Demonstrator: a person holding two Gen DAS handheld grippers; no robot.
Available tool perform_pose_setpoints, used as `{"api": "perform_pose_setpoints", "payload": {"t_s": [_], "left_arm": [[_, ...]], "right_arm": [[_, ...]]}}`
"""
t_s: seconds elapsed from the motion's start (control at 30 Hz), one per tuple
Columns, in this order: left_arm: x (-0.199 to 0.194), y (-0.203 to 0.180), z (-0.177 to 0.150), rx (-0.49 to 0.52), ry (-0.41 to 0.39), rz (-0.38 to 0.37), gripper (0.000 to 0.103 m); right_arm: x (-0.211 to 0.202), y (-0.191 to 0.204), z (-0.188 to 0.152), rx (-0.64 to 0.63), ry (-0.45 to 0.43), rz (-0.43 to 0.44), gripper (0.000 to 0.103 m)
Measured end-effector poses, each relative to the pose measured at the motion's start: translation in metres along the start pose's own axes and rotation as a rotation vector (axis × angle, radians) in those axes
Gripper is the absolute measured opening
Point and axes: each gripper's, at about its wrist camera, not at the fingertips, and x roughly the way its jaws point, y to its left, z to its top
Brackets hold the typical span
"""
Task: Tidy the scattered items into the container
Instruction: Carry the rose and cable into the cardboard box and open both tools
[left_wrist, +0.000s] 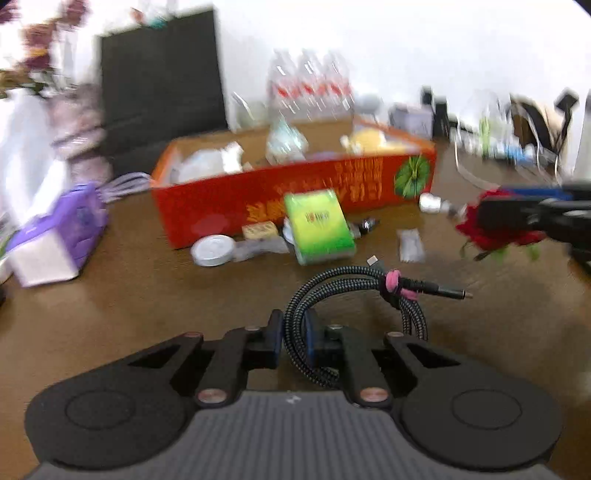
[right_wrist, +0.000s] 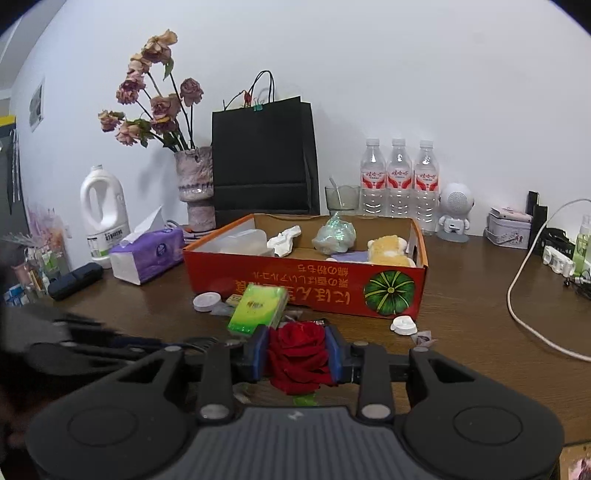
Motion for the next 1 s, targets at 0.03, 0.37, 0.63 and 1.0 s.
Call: {"api": "perform_pose_setpoints", "payload": {"t_s": [0.03,0.37,0.63,1.0], "left_arm": [[-0.013,0.003,-0.002,-0.035,-0.024,0.010,0.011],[-0.049,0.014,0.064,0.017,-0.191,0.068,0.012],[0.101,0.020,0.191,0.211,-0.076,-0.001,0.012],[0.292,0.017,0.220,0.366,0.273,-0.011,0.009]], "right_arm": [[-0.002,0.000,0.000,0.006,-0.005,0.001,0.031],[-0.021,-0.011,0.040,0.045,-0.116,0.057,0.031],[0.066,-0.060,0.159,0.021,-0.165,0.025,0.031],[0.304,-0.109,0.178,-0.027,0.299,-0.242,0.031]]}}
